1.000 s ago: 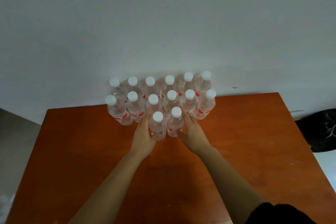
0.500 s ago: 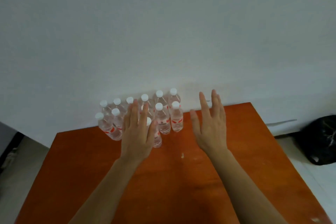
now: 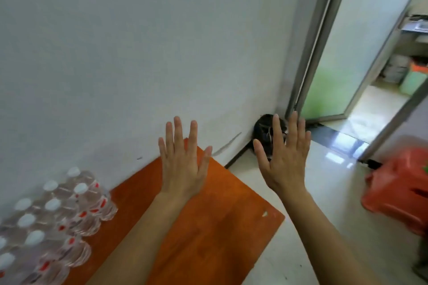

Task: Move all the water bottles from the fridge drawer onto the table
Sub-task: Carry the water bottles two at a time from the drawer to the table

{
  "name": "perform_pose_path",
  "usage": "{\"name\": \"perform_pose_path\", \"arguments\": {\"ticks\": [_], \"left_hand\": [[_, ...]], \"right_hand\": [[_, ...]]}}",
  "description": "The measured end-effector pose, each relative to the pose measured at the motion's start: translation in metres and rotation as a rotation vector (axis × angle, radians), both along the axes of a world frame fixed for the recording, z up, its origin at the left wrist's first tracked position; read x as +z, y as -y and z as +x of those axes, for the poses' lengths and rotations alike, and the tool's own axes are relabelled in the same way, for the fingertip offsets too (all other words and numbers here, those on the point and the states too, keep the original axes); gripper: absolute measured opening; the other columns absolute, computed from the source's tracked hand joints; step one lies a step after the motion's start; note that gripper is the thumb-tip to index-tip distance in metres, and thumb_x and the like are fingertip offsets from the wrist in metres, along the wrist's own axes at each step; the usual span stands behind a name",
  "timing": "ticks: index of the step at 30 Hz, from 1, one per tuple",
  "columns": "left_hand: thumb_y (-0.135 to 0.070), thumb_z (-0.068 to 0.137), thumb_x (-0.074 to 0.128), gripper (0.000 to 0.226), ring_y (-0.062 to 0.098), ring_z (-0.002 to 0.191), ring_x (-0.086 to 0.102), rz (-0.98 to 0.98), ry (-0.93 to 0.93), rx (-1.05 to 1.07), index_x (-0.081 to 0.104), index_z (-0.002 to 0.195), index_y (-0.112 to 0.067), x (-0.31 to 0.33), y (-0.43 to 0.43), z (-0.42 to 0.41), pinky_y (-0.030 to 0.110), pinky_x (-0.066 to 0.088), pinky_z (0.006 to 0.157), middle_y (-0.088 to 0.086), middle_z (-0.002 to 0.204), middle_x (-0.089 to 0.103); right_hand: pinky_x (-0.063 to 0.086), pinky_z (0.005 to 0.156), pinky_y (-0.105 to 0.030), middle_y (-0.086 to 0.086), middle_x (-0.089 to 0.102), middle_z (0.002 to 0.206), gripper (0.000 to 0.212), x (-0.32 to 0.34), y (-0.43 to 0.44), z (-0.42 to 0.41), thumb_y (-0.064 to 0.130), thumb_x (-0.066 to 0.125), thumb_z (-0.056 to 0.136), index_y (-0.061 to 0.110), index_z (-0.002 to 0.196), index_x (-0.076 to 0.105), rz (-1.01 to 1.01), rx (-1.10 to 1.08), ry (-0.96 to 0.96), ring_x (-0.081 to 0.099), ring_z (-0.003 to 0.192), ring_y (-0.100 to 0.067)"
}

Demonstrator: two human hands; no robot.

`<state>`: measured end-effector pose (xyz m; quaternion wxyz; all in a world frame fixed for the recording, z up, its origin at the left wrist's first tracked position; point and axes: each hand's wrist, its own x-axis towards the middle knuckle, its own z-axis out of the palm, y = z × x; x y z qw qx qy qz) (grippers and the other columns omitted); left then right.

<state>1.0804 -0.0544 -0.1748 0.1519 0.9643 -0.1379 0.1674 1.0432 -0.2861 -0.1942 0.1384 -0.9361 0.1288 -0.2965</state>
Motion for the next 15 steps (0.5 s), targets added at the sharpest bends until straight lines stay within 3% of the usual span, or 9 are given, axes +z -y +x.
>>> {"name": "perform_pose_path", "arguments": {"ticks": [10,15], "left_hand": [[-0.066,0.098,0.015,0.073,0.027,0.151,-0.02,-0.024,-0.009,-0.581,-0.008,0.158,-0.031,-0.02,0.181,-0.051,0.056,0.001,0.122,0.007,0.165,-0.02],[-0.07,0.096,0.007,0.077,0.028,0.151,-0.019,-0.038,-0.016,-0.892,-0.001,0.159,-0.027,-0.01,0.266,-0.131,0.06,0.004,0.121,0.009,0.165,-0.017]], "right_hand": [[0.003,0.121,-0.058,-0.01,-0.012,0.166,0.084,0.0,0.104,-0.182,0.068,0.034,0.095,0.026,0.16,-0.001,-0.092,-0.591,-0.083,-0.01,0.153,-0.032],[0.001,0.121,-0.058,-0.013,-0.006,0.166,0.085,0.006,0.139,-0.294,0.07,0.03,0.093,0.022,0.16,0.009,-0.087,-0.831,-0.041,-0.007,0.153,-0.034]]}}
